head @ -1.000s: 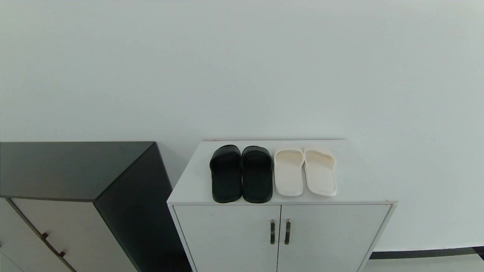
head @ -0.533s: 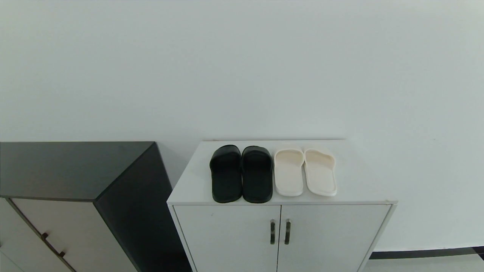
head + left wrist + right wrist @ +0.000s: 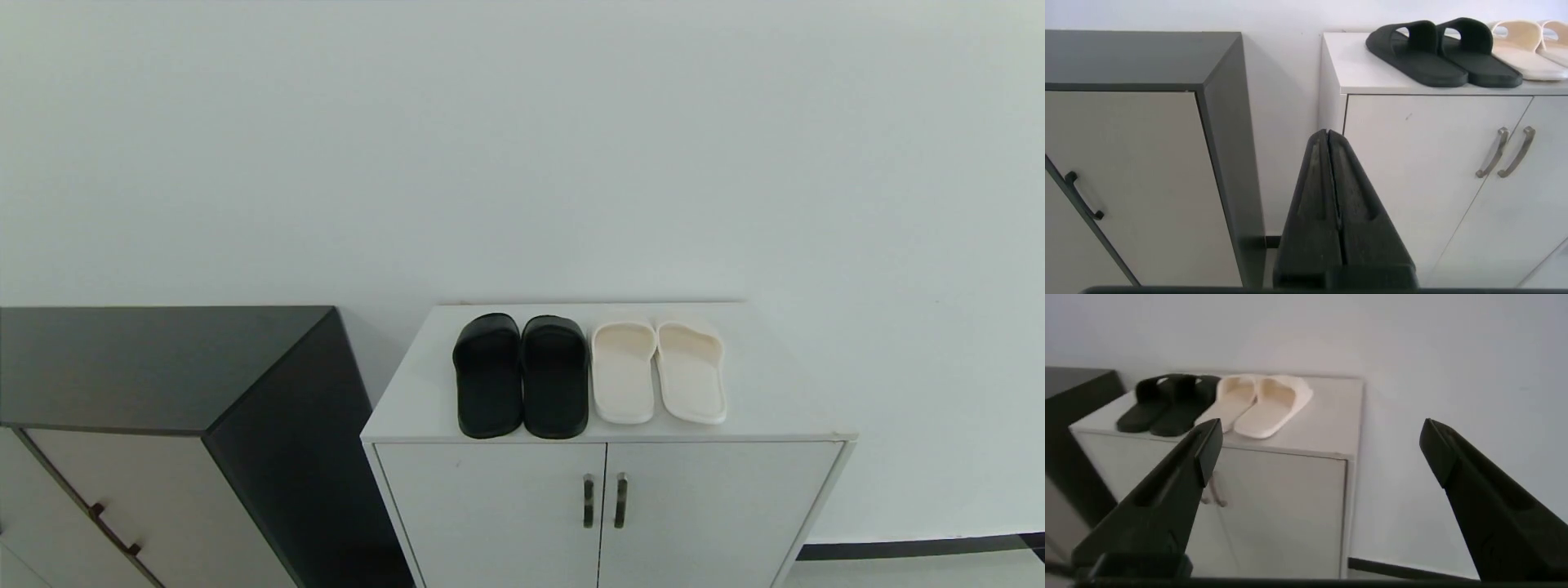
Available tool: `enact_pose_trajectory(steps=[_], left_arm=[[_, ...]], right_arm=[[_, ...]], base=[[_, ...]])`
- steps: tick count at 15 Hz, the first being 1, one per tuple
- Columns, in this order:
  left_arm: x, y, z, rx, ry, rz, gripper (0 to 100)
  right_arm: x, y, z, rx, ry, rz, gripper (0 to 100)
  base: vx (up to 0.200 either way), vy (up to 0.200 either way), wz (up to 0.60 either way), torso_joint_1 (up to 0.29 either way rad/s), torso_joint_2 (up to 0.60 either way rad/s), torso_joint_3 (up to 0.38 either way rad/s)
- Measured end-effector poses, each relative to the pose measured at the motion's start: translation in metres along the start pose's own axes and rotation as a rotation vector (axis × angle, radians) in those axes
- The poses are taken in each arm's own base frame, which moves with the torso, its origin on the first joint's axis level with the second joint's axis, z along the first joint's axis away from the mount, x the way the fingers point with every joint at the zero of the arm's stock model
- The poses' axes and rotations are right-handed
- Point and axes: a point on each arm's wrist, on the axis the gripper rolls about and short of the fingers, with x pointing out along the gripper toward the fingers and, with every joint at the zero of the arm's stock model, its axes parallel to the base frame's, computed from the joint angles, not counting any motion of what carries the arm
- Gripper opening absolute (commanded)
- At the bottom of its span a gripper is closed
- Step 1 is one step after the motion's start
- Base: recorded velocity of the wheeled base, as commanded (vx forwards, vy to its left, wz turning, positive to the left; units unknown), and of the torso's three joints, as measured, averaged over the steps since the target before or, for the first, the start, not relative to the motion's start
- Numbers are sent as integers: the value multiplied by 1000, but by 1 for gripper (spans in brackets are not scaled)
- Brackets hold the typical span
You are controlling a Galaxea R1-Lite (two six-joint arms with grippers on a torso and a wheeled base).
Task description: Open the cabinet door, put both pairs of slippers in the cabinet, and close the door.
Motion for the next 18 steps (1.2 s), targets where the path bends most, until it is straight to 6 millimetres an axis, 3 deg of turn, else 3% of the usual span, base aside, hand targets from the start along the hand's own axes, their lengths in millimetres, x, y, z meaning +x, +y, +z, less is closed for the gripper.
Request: enact_pose_trajectory(steps=[4, 8, 14, 18], left_arm=[[0, 0, 0, 1, 0, 1, 0], [0, 0, 0, 3, 0, 1, 0], [0, 0, 0, 9, 0, 0, 0], [0, 0, 0, 9, 0, -1, 0]], right_arm=[[71, 5, 28, 75, 107, 187, 100], [139, 42, 52, 134, 190, 277, 100], [221, 106, 48, 140, 289, 169, 100], [261, 138, 29, 136, 313, 0, 100]], base=[[0, 0, 0, 0, 0, 0], [0, 0, 0, 0, 0, 0], [0, 0, 0, 0, 0, 0], [0, 0, 0, 0, 0, 0]])
